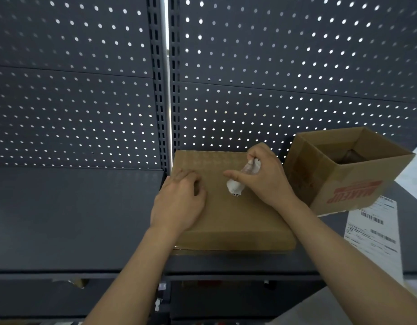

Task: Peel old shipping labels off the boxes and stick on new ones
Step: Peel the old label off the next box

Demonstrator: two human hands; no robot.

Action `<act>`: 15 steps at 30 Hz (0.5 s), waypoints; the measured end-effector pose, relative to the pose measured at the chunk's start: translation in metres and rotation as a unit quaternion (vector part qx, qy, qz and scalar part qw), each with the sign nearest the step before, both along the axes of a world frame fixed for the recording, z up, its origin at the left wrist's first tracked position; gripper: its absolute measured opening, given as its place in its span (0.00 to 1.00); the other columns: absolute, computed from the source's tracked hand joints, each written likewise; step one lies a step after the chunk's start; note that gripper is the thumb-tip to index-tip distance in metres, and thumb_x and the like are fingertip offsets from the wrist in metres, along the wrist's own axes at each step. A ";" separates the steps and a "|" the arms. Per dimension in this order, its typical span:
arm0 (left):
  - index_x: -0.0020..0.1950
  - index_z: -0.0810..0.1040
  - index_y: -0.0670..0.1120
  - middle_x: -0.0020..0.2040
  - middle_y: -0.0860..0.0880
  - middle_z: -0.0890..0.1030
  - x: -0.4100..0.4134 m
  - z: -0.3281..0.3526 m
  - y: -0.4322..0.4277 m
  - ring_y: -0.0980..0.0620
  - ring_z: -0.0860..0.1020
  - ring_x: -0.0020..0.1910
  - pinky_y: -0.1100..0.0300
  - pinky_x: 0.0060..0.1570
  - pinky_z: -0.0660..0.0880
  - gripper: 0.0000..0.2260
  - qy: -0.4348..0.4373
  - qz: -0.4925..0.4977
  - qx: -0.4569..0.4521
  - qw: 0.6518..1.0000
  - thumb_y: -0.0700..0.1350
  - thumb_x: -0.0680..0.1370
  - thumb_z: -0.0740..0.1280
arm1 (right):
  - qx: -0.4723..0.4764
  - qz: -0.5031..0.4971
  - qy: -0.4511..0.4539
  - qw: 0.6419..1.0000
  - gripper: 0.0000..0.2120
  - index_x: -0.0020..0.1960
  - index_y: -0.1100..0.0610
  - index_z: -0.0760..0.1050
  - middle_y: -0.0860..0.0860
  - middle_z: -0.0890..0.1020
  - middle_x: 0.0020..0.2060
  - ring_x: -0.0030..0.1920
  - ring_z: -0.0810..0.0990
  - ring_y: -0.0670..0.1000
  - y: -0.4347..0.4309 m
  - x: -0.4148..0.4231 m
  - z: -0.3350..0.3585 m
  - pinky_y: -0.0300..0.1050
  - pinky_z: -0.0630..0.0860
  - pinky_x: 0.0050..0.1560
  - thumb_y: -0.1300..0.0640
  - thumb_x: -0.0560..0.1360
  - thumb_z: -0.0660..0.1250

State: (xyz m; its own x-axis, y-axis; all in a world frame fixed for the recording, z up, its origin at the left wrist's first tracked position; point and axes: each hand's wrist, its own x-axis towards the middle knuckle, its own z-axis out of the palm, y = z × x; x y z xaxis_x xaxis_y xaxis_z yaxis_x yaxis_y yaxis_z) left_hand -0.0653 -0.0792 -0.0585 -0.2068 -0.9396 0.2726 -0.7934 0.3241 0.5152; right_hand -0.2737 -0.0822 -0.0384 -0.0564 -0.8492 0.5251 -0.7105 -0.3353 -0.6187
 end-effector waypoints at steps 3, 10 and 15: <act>0.61 0.76 0.51 0.63 0.58 0.74 0.000 0.001 -0.001 0.53 0.71 0.60 0.56 0.52 0.67 0.12 -0.006 -0.001 -0.006 1.000 0.50 0.80 0.60 | -0.014 -0.007 -0.102 0.995 0.24 0.41 0.48 0.62 0.52 0.73 0.40 0.39 0.73 0.50 0.004 -0.001 0.012 0.47 0.74 0.41 0.40 0.62 0.76; 0.62 0.76 0.51 0.64 0.58 0.74 0.000 0.001 -0.001 0.50 0.71 0.60 0.57 0.47 0.66 0.13 -0.021 -0.007 -0.002 1.000 0.51 0.80 0.60 | 0.010 0.057 -0.090 0.994 0.11 0.44 0.42 0.62 0.56 0.81 0.39 0.39 0.82 0.56 0.014 -0.003 0.013 0.62 0.78 0.44 0.50 0.78 0.65; 0.63 0.76 0.50 0.65 0.57 0.74 0.000 0.004 0.001 0.50 0.71 0.61 0.54 0.51 0.68 0.14 -0.020 -0.013 -0.002 1.000 0.51 0.80 0.60 | 0.037 0.102 -0.152 0.982 0.15 0.64 0.46 0.69 0.50 0.81 0.33 0.32 0.83 0.50 0.021 -0.004 0.007 0.53 0.81 0.40 0.61 0.82 0.60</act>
